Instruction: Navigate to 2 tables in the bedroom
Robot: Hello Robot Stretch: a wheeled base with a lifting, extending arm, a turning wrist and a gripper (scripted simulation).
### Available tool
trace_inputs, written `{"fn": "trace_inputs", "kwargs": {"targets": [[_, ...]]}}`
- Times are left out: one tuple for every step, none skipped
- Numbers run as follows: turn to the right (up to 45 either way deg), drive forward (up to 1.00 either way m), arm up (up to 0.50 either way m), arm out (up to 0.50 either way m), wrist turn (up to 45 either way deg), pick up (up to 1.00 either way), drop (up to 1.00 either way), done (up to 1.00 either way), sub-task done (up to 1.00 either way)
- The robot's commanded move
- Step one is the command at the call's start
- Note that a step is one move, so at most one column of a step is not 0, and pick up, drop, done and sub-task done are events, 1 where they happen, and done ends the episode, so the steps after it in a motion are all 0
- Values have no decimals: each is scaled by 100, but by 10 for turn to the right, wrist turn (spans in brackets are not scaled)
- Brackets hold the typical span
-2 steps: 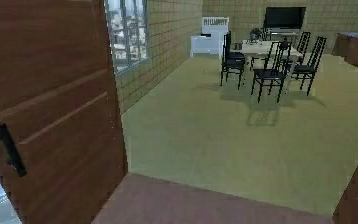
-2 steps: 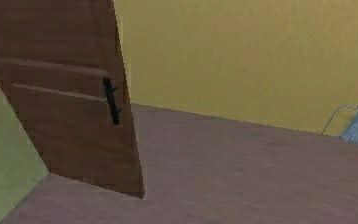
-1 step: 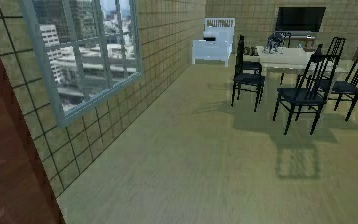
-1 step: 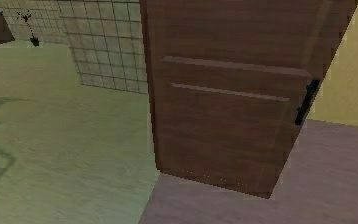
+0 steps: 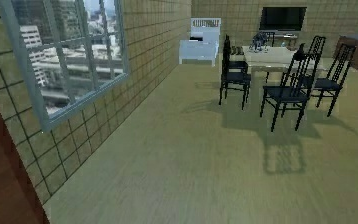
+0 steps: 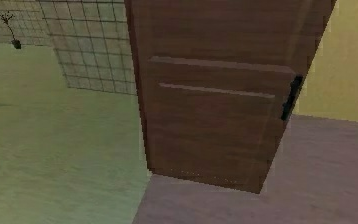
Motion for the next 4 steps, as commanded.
{"fn": "trace_inputs", "kwargs": {"targets": [[0, 100, 0, 0, 0, 0, 0, 0, 0], [0, 100, 0, 0, 0, 0, 0, 0, 0], [0, 85, 0, 0, 0, 0, 0, 0, 0], [90, 0, 0, 0, 0, 0, 0, 0, 0]]}}
